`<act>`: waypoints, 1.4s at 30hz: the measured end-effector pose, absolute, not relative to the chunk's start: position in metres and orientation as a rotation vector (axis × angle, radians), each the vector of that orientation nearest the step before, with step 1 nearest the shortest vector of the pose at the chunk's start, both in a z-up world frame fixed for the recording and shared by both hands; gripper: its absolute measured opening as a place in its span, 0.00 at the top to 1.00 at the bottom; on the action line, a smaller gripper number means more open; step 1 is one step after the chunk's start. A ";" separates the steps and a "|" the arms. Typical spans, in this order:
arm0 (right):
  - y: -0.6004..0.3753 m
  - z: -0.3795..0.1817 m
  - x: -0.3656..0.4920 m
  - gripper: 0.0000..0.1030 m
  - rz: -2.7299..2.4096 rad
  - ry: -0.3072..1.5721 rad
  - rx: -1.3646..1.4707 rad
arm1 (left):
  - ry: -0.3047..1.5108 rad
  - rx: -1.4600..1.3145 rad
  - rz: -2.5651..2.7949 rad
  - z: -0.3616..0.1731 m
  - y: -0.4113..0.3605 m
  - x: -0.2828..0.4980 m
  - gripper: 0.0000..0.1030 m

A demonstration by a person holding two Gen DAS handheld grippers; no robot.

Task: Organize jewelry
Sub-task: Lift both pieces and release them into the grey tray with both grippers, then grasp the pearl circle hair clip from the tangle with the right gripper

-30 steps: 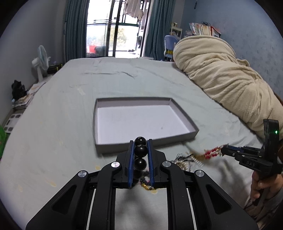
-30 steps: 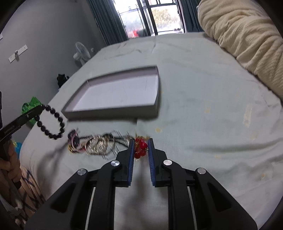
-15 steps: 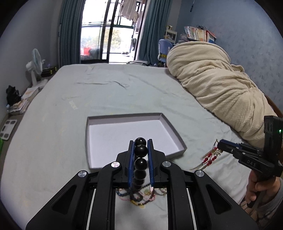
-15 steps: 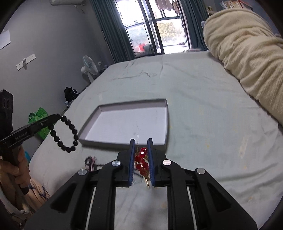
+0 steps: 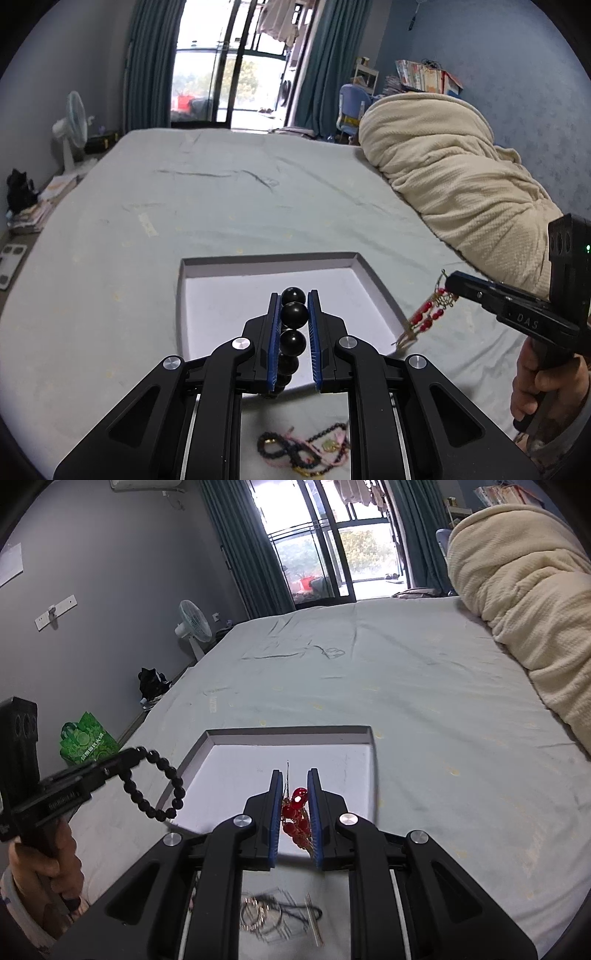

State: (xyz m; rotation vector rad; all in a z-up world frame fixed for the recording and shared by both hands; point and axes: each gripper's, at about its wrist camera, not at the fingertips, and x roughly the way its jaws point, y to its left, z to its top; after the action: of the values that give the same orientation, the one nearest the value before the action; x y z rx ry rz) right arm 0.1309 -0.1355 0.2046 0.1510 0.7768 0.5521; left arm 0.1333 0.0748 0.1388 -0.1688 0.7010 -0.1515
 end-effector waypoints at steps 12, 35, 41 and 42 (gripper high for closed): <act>-0.116 0.143 0.159 0.87 0.536 0.957 0.124 | 0.946 -0.223 -0.079 0.072 0.095 0.178 0.85; -0.181 0.163 0.145 0.61 0.434 0.911 0.294 | 0.898 -0.241 -0.034 0.098 0.099 0.132 0.47; -0.180 0.157 0.124 0.57 0.440 0.926 0.234 | 0.911 -0.184 -0.065 0.093 0.084 0.113 0.45; -0.179 0.155 0.119 0.57 0.443 0.930 0.223 | 0.917 -0.181 -0.069 0.091 0.082 0.110 0.45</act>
State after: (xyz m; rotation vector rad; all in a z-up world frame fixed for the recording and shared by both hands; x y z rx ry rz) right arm 0.1195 -0.1789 0.1553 0.2227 0.9299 0.4428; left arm 0.1100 0.0821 0.0906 -0.1812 0.9173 -0.0685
